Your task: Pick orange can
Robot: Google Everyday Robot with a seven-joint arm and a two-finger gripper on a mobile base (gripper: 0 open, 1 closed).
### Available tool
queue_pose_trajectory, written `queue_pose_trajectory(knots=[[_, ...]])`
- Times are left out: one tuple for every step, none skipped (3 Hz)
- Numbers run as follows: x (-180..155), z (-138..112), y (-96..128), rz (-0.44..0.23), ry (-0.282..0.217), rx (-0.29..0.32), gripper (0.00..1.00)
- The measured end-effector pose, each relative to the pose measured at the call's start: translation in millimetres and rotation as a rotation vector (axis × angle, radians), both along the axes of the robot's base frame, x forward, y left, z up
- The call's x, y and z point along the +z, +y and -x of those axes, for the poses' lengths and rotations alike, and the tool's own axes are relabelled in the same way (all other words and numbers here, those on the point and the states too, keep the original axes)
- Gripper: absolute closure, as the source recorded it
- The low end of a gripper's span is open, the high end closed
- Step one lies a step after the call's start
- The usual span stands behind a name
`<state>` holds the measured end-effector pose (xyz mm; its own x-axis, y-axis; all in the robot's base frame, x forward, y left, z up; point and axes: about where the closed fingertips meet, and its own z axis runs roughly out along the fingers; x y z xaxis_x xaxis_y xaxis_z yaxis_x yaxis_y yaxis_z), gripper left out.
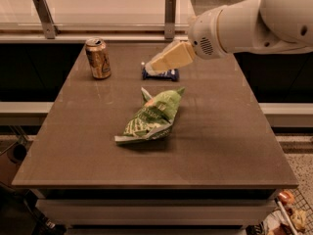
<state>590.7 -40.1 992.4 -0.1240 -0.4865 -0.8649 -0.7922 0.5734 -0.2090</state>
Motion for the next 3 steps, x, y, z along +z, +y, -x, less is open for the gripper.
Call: queue_pose_trajectory(knots=[[-15.8,-31.4,27.1,-0.067,-0.003,0.03,0.0],[-30.0,-58.5,51.2,-0.114,-0.013,0.039,0.0],[-44.0,-80.3,73.4,-0.158,-0.019,0.056,0.0]])
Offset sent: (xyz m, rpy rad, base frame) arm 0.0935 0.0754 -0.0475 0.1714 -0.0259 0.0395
